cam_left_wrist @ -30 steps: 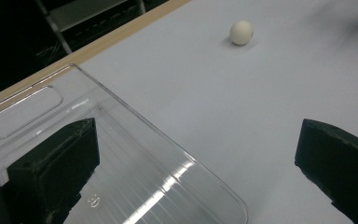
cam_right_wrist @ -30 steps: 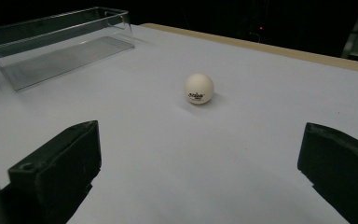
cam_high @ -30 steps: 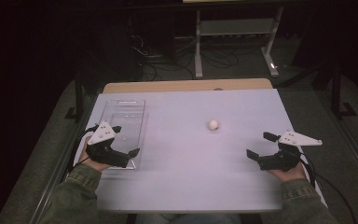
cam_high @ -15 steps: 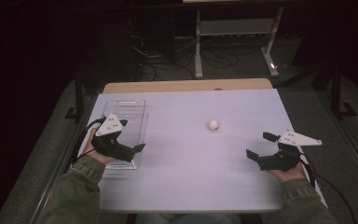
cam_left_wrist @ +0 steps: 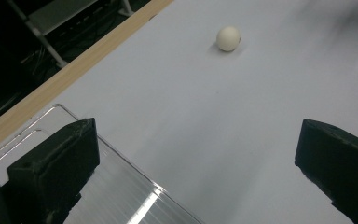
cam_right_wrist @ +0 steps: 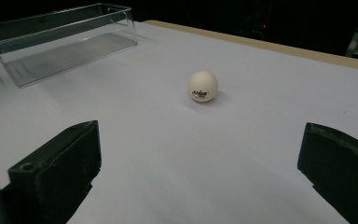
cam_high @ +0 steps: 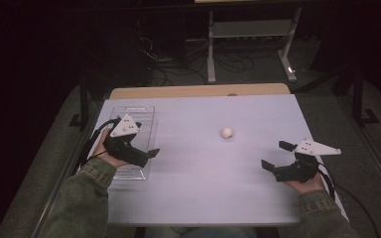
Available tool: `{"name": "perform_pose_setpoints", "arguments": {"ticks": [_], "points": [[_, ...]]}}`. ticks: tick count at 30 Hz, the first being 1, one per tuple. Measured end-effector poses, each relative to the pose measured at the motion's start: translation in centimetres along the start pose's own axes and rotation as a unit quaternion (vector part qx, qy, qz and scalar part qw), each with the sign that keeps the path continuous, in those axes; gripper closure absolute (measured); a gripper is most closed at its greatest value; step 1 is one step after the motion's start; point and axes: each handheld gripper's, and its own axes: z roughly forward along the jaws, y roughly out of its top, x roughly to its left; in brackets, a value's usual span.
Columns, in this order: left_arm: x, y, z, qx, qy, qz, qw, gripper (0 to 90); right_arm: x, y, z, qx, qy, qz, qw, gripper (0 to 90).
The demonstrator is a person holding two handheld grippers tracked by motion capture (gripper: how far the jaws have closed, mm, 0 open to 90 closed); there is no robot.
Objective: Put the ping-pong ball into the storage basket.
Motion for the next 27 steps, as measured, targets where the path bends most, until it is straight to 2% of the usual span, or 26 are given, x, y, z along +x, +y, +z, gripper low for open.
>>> {"name": "perform_pose_setpoints", "arguments": {"ticks": [17, 27], "points": [[0.9, 1.3, 1.5, 0.021, -0.009, 0.003, 0.9997, 0.0, 0.0, 0.0, 0.2, 0.004, 0.005, -0.003, 1.0, 0.0], [1.0, 3.1, 2.7, 0.034, -0.022, 0.025, 0.9988, 0.0, 0.1, 0.0, 0.2, 0.007, 0.008, -0.003, 0.9999, 0.0]]}}
